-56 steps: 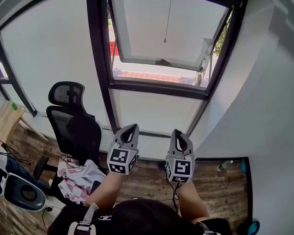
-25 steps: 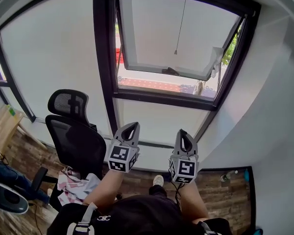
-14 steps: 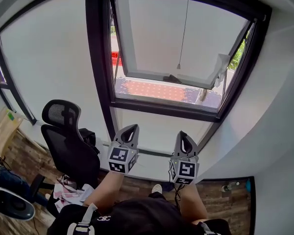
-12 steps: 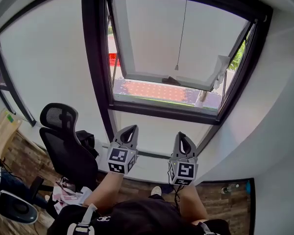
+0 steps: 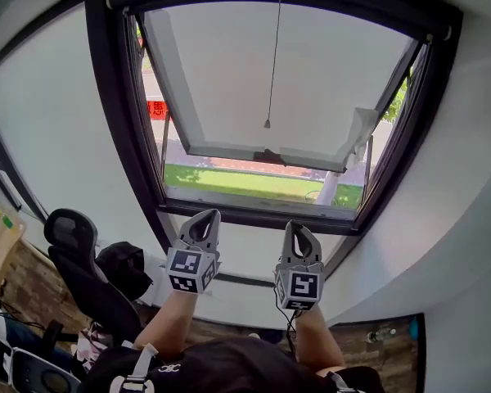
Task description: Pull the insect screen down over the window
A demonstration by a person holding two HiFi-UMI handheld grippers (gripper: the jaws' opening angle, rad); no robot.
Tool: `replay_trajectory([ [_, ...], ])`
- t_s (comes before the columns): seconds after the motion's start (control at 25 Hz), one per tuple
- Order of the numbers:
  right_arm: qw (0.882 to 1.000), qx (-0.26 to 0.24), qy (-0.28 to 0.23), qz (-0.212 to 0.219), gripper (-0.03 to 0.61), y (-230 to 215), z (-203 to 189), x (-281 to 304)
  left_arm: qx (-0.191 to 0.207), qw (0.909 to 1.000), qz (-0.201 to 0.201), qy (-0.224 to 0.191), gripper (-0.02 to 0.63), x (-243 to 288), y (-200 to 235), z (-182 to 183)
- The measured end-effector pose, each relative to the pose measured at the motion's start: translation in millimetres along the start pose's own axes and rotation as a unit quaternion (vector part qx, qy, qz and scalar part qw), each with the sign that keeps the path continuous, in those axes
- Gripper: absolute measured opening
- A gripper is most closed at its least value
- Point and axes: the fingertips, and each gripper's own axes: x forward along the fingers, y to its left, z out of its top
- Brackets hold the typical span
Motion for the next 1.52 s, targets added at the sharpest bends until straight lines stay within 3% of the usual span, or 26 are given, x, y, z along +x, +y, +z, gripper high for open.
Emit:
replay_trajectory([
  [0.28, 1.0, -0.002, 0.009, 0.006, 0.006, -35.6, -14.5, 45.2, -0.004, 1.0, 0.004, 0.007, 0.005, 57.0, 1.8, -8.4],
  [0.6, 1.0, -0.009, 0.03, 0.005, 0.006, -40.0, -30.6, 68.6, -0.001, 0.9997, 0.002, 0.023, 0.005, 82.9, 22.3, -21.2],
  [0.72, 1.0, -0.013, 0.028, 0.004, 0.005, -38.5, -26.8, 75.6, 0.028, 0.9994, 0.006, 0.017, 0.005, 84.3, 40.1, -10.0],
  [0.92, 0.999, -0.039, 0.016, -0.005, 0.005, -41.6, -15.5, 90.4, 0.111, 0.9934, 0.022, 0.015, 0.006, 84.0, 73.0, 10.9],
  [1.16, 0.985, -0.168, -0.016, -0.018, 0.005, -54.3, 23.3, 110.7, 0.224, 0.9729, 0.055, 0.019, 0.006, 88.5, 109.5, 39.6],
  [1.32, 0.954, -0.296, -0.03, -0.035, 0.005, -70.4, 49.0, 121.8, 0.302, 0.951, 0.067, 0.011, 0.006, 92.8, 130.5, 68.7],
  [1.52, 0.936, -0.348, -0.043, -0.044, 0.006, -93.9, 88.9, 135.8, 0.4, 0.9134, 0.076, -0.011, 0.006, 102.4, 140.7, 119.2],
])
